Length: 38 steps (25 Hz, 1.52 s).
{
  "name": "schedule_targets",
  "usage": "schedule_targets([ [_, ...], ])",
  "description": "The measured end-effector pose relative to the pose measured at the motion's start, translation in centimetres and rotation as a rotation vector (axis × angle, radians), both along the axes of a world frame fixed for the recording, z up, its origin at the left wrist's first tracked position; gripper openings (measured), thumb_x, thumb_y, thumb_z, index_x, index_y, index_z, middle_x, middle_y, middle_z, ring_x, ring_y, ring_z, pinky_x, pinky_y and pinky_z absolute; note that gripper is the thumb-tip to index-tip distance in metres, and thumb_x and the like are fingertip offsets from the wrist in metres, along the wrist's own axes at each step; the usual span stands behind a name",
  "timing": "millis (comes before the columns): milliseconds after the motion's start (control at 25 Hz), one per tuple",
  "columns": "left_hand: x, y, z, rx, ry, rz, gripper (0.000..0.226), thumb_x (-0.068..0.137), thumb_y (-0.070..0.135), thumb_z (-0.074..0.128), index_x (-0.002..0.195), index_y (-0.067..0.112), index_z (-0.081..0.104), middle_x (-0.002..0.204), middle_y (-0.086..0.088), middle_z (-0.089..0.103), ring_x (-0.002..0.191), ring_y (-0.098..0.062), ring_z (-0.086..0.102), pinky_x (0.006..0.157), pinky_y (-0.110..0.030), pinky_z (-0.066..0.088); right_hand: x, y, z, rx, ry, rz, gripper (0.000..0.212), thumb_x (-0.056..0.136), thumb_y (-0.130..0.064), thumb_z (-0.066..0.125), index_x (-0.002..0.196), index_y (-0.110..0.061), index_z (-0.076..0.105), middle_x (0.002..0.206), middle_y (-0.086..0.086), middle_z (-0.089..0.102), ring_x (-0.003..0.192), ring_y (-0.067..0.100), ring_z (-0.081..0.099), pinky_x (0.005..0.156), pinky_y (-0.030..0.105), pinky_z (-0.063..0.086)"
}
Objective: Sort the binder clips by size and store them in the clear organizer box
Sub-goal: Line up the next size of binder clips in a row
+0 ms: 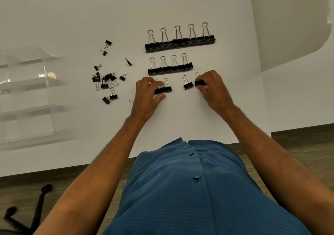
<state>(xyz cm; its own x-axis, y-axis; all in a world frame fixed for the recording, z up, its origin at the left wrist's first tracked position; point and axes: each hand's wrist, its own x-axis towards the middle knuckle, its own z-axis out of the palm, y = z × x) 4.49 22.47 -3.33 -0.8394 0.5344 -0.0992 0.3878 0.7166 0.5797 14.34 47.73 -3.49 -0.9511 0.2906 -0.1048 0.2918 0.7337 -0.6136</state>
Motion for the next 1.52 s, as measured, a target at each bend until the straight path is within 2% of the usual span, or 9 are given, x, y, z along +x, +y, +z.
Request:
schedule_targets([
  [120, -0.1, -0.1, -0.5, 0.047, -0.028, 0.016, 0.045, 0.084, 0.028, 0.077, 0.127, 0.019, 0.065, 0.119, -0.005, 0.05, 0.114, -0.014, 0.036, 0.098, -0.013, 0.025, -0.7, 0.3, 0.0, -0.02, -0.008, 0.052, 0.025, 0.093, -0.009, 0.068, 0.118, -0.015, 0.068, 0.112, 0.005, 0.056, 0.105, 0.02, 0.052, 0.091, 0.02, 0.041],
  [280, -0.2, 0.1, -0.9, 0.085, -0.035, 0.02, 0.044, 0.083, 0.031, 0.078, 0.125, 0.02, 0.067, 0.115, -0.003, 0.05, 0.111, -0.011, 0.035, 0.096, -0.014, 0.028, -1.0, 0.4, 0.3, -0.017, -0.051, 0.126, 0.035, 0.089, -0.014, 0.073, 0.124, -0.016, 0.066, 0.115, 0.003, 0.053, 0.109, 0.016, 0.048, 0.094, 0.018, 0.038],
  [480, -0.1, 0.2, -1.3, 0.138, -0.028, 0.064, 0.036, 0.083, 0.029, 0.078, 0.116, 0.018, 0.071, 0.106, -0.002, 0.052, 0.103, -0.008, 0.036, 0.091, -0.007, 0.028, -1.1, -0.6, 0.0, 0.013, -0.02, 0.119, 0.029, 0.09, -0.022, 0.074, 0.118, -0.015, 0.069, 0.111, 0.004, 0.057, 0.104, 0.014, 0.05, 0.09, 0.018, 0.041],
  [840, 0.1, 0.7, -1.5, 0.152, -0.015, 0.081, 0.029, 0.082, 0.028, 0.078, 0.108, 0.018, 0.074, 0.095, -0.002, 0.055, 0.093, -0.015, 0.045, 0.083, -0.024, 0.034, -2.0, -3.3, -0.3, 0.012, -0.038, 0.118, 0.027, 0.091, -0.024, 0.073, 0.116, -0.014, 0.07, 0.111, 0.004, 0.059, 0.104, 0.015, 0.053, 0.087, 0.017, 0.042],
  [1240, 0.1, 1.3, -1.6, 0.137, -0.028, 0.12, 0.029, 0.08, 0.032, 0.079, 0.107, 0.022, 0.075, 0.094, 0.001, 0.057, 0.092, -0.011, 0.044, 0.082, -0.027, 0.035, -2.1, -3.7, -0.2, 0.022, -0.054, 0.118, 0.029, 0.092, -0.025, 0.072, 0.118, -0.013, 0.069, 0.112, 0.004, 0.058, 0.103, 0.015, 0.054, 0.085, 0.018, 0.042],
  [1360, 0.0, 1.3, -1.4, 0.137, -0.024, 0.119, 0.029, 0.08, 0.032, 0.079, 0.107, 0.023, 0.075, 0.094, 0.001, 0.056, 0.092, -0.011, 0.044, 0.082, -0.027, 0.035, -2.1, -3.8, -0.1, 0.036, -0.051, 0.121, 0.029, 0.092, -0.025, 0.072, 0.118, -0.014, 0.069, 0.113, 0.005, 0.058, 0.103, 0.016, 0.054, 0.083, 0.02, 0.044],
  [1520, 0.0, 1.3, -1.3, 0.1, -0.023, 0.117, 0.034, 0.08, 0.034, 0.079, 0.111, 0.022, 0.072, 0.098, 0.002, 0.056, 0.094, -0.01, 0.044, 0.084, -0.029, 0.038, -2.1, -3.7, 0.3, 0.037, -0.043, 0.133, 0.033, 0.091, -0.026, 0.073, 0.121, -0.014, 0.067, 0.115, 0.005, 0.058, 0.105, 0.017, 0.055, 0.085, 0.03, 0.054],
])
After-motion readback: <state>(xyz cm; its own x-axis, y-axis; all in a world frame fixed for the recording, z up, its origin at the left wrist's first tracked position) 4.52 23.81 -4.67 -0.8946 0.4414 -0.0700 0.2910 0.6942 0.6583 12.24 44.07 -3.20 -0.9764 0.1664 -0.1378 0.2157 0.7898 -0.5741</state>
